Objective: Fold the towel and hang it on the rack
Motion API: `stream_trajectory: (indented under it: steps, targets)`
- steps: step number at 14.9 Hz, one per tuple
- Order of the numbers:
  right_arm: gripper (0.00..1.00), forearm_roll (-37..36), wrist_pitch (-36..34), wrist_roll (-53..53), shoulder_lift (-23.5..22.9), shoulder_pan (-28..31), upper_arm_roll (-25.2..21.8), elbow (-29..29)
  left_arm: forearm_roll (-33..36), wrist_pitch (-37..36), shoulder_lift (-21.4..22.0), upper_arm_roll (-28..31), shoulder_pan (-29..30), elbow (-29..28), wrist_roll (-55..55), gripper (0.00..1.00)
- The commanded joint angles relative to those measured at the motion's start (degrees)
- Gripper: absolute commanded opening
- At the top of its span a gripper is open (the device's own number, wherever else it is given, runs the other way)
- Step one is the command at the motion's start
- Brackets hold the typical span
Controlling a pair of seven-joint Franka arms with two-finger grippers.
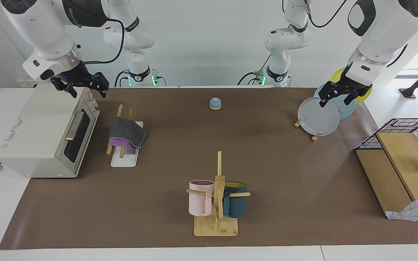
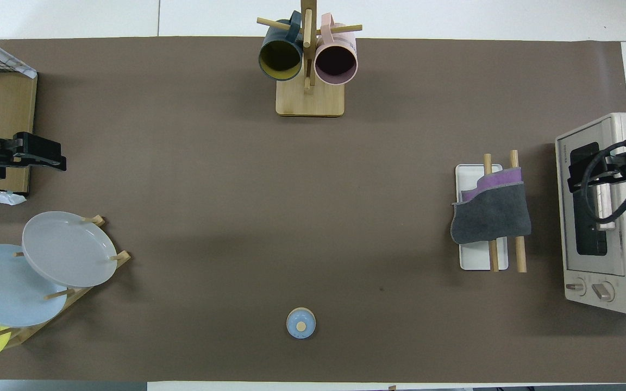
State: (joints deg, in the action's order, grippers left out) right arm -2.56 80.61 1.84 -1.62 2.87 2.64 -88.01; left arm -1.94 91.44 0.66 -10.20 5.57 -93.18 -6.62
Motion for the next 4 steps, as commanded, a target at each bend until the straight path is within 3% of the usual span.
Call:
stream_trajectory:
  steps: [1,4]
  targets:
    - [1.00,1.24,1.04,1.59,0.83,1.17,0.26,-0.94,-0.35,0.32,0.92,0.09,0.23,-0.77,0.47,1.00]
    - [1.00,1.24,1.04,1.58,0.83,1.43,0.26,-0.94,-0.35,0.32,0.92,0.09,0.23,-0.77,0.47,1.00]
